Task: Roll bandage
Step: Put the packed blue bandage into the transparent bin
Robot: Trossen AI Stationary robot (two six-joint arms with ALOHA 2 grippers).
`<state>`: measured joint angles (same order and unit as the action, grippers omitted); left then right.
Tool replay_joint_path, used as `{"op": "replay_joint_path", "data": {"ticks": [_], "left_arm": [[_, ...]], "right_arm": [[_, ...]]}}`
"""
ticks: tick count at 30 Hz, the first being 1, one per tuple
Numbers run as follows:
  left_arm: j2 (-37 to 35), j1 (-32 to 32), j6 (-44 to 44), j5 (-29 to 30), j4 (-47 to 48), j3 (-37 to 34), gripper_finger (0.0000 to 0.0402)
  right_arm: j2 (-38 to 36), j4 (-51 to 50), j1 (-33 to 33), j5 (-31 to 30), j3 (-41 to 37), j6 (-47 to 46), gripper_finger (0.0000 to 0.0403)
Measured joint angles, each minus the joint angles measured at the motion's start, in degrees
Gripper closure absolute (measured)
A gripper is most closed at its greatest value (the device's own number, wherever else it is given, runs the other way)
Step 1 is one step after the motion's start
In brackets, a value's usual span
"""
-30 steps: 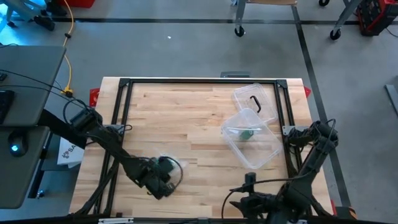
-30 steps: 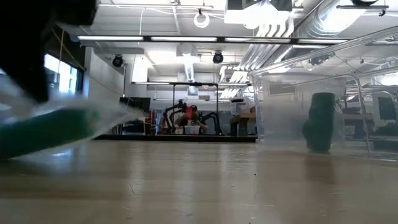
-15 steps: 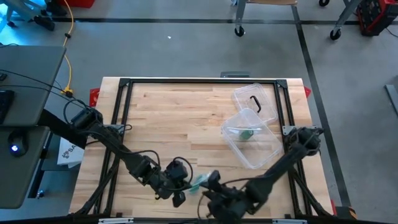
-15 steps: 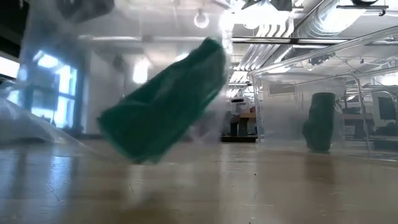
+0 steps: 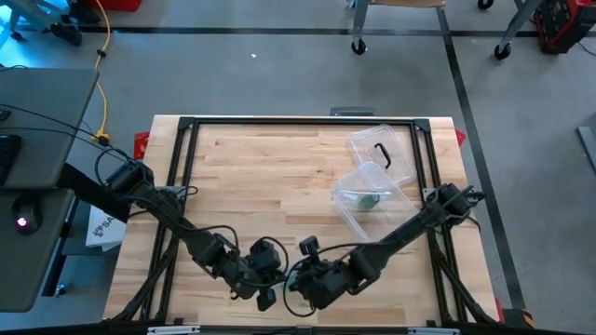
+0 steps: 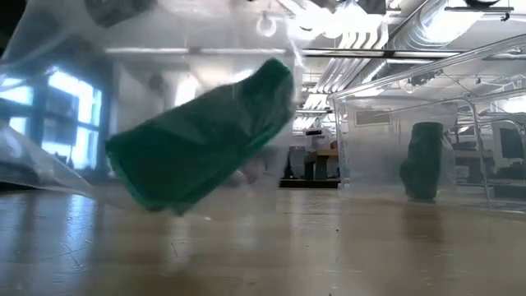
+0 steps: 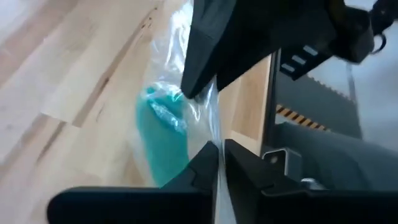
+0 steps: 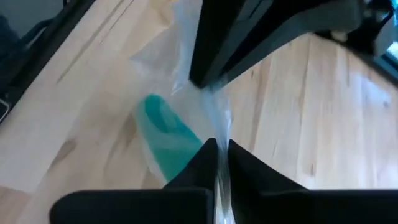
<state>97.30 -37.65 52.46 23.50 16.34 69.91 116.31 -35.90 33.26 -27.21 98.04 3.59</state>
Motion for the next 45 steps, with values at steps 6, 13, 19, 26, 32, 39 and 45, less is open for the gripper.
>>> {"op": "replay_joint_path", "data": {"ticks": [6, 13, 19, 26, 32, 39, 45], "left_arm": [[-3.4, -0.7, -1.8, 0.6, 10.8, 0.0, 0.0327], [-8.4, -5.8, 8.8, 18.9, 24.2, 0.0, 0.0294], [-8.2, -9.8, 10.6, 24.1, 23.6, 0.0, 0.0295], [-8.0, -12.2, 12.5, 27.0, 22.5, -0.3, 0.0295], [-8.0, -13.4, 12.4, 28.9, 22.2, -0.3, 0.0296], [-8.0, -13.7, 11.9, 31.3, 21.8, -0.4, 0.0296], [-8.0, -13.4, 11.9, 31.4, 21.3, -0.4, 0.0296]], "right_arm": [[-2.1, -12.0, 0.7, -2.6, 1.7, -8.1, 0.0399], [-9.1, -40.4, 4.9, -27.2, 12.8, -26.8, 0.04], [-15.6, -53.1, 5.7, -27.5, 22.8, -38.3, 0.0402], [-25.8, -53.6, -0.4, -19.0, 13.6, -47.3, 0.0402], [-38.5, -54.7, -2.3, -9.3, -5.5, -56.8, 0.0402], [-43.5, -52.6, -0.9, -0.1, -21.2, -61.4, 0.0403], [-42.0, -45.8, 2.8, 5.5, -22.3, -53.9, 0.0403]]}}
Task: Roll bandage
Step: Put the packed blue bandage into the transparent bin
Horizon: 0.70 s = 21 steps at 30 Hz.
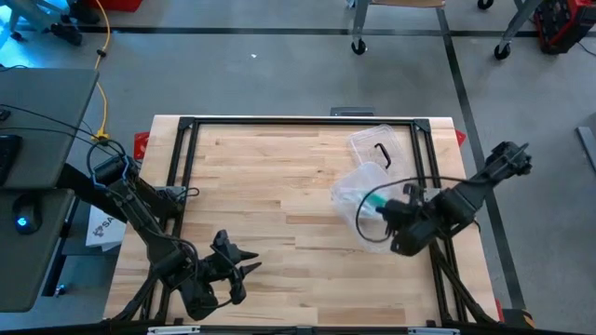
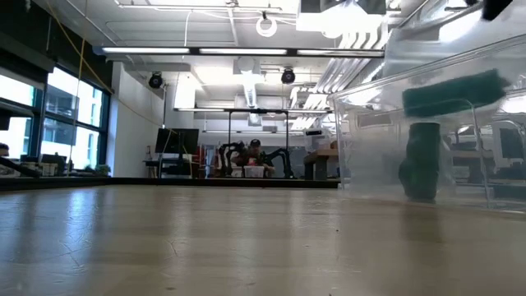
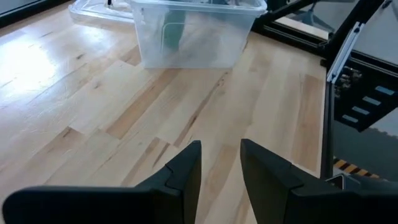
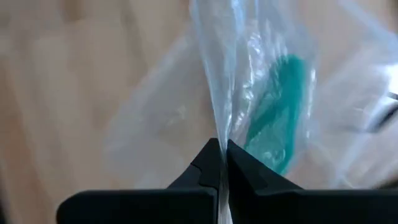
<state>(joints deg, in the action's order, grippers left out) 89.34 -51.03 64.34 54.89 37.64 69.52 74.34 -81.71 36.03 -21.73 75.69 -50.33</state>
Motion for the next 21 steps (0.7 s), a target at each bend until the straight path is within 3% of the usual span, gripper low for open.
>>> {"op": "replay_joint_path", "data": {"ticks": [7, 12, 18, 21], "left_arm": [[0.0, 0.1, 0.0, 0.0, -0.3, 0.0, 0.0296], [0.0, 0.4, 0.0, -0.1, -0.3, 0.0, 0.0296], [0.0, 0.7, 0.0, 0.1, -0.6, 0.0, 0.0296], [0.0, 1.0, 0.0, 0.3, -0.8, 0.0, 0.0296]], "right_arm": [[1.0, 2.8, 3.5, 7.4, 4.7, 2.4, 0.0403], [1.0, -0.4, 4.1, 3.7, 5.5, 2.7, 0.0403], [1.0, 0.4, 0.1, -1.3, 0.7, 6.6, 0.0401], [1.3, 3.1, -2.8, -1.7, -1.6, 9.6, 0.0377]]}}
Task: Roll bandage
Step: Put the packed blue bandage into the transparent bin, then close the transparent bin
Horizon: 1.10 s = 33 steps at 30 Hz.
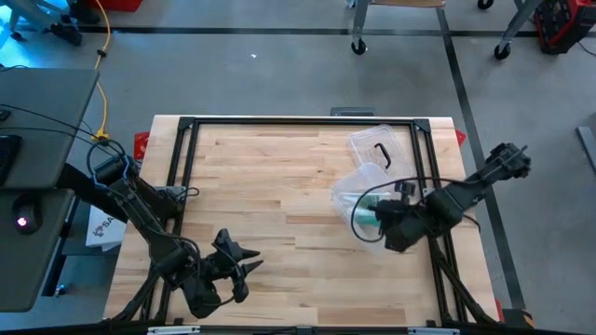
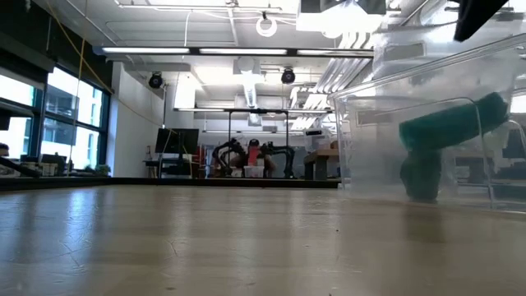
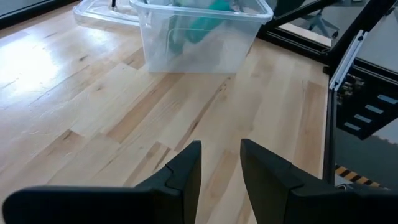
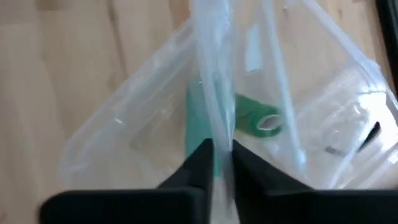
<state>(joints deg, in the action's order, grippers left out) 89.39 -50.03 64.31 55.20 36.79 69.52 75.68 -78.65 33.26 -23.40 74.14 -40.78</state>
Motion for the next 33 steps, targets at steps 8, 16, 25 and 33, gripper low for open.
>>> {"op": "replay_joint_path", "data": {"ticks": [8, 16, 25, 33], "left_arm": [[0.0, 5.8, -6.9, -4.1, -4.2, 0.0, 0.0296], [0.0, 13.9, -16.6, -6.7, -5.0, 0.0, 0.0296], [0.0, 16.7, -20.1, -6.9, -2.6, 0.0, 0.0296], [-0.6, 16.7, -19.7, -3.4, 7.4, 0.0, 0.0296]], "right_arm": [[-0.2, 3.9, -6.9, -0.3, 0.7, -2.2, 0.0229], [4.2, 16.2, -9.1, 4.5, 0.7, -2.8, 0.0148], [19.7, 13.1, -12.3, 5.3, 0.7, -9.0, 0.0205], [24.0, 25.4, -17.6, 11.8, 0.7, 15.5, 0.0387]]}}
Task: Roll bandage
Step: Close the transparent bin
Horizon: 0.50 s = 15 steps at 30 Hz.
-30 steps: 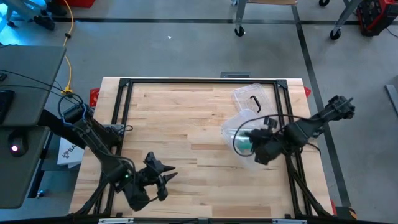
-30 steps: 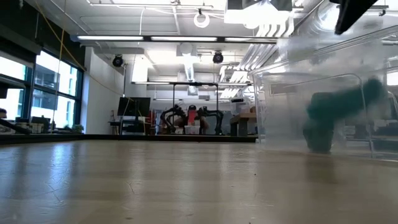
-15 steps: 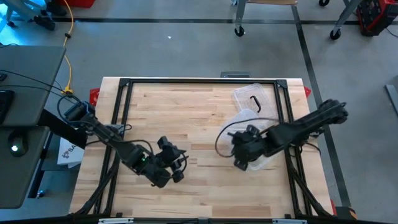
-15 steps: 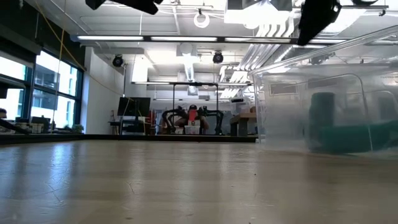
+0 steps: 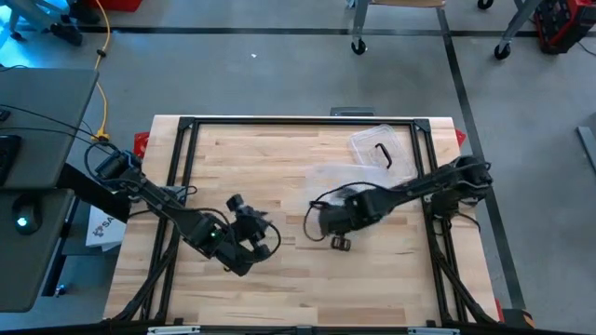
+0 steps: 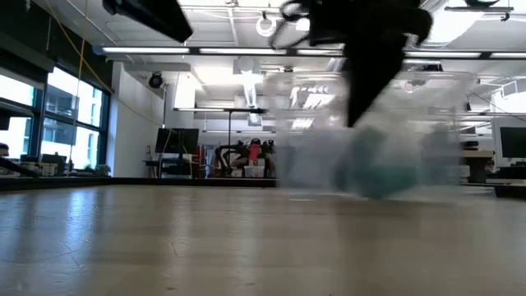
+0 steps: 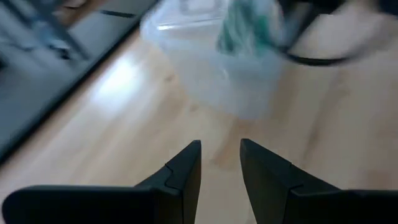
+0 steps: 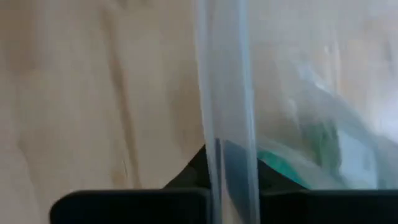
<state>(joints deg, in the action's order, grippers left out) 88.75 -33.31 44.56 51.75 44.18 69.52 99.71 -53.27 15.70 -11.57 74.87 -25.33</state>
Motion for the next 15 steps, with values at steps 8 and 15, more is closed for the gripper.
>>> {"op": "replay_joint_path", "data": {"ticks": [8, 15], "left_arm": [[-3.9, 1.3, 19.5, 3.0, 27.9, 0.0, 0.0296], [-6.5, 1.9, 28.6, 3.0, 38.6, 0.0, 0.0296]], "right_arm": [[0.3, 22.3, -7.3, 9.0, 0.7, 28.6, 0.0396], [4.9, 19.3, -13.4, 11.5, 7.8, 39.4, 0.0394]]}}
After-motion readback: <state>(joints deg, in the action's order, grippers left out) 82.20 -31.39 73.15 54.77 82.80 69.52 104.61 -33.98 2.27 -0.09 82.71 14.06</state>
